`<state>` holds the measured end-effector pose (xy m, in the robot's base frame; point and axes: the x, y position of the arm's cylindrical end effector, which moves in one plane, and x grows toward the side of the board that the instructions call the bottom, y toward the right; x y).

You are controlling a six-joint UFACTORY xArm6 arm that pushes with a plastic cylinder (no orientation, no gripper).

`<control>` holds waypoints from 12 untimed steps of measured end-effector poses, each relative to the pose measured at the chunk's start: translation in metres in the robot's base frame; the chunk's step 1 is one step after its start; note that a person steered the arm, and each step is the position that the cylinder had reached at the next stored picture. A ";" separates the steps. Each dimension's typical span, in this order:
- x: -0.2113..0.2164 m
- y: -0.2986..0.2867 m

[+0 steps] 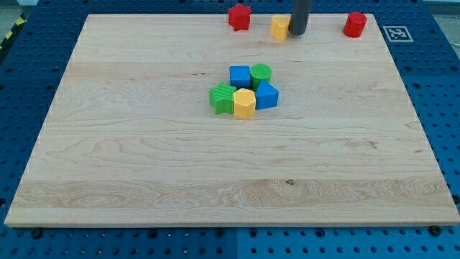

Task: Add the red circle into the group of blocks

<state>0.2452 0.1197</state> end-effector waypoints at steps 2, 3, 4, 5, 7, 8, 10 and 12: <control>0.002 -0.044; 0.002 -0.071; 0.014 -0.067; 0.062 0.011; 0.123 0.167; 0.119 0.223; 0.052 0.215; 0.050 0.212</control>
<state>0.2947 0.3321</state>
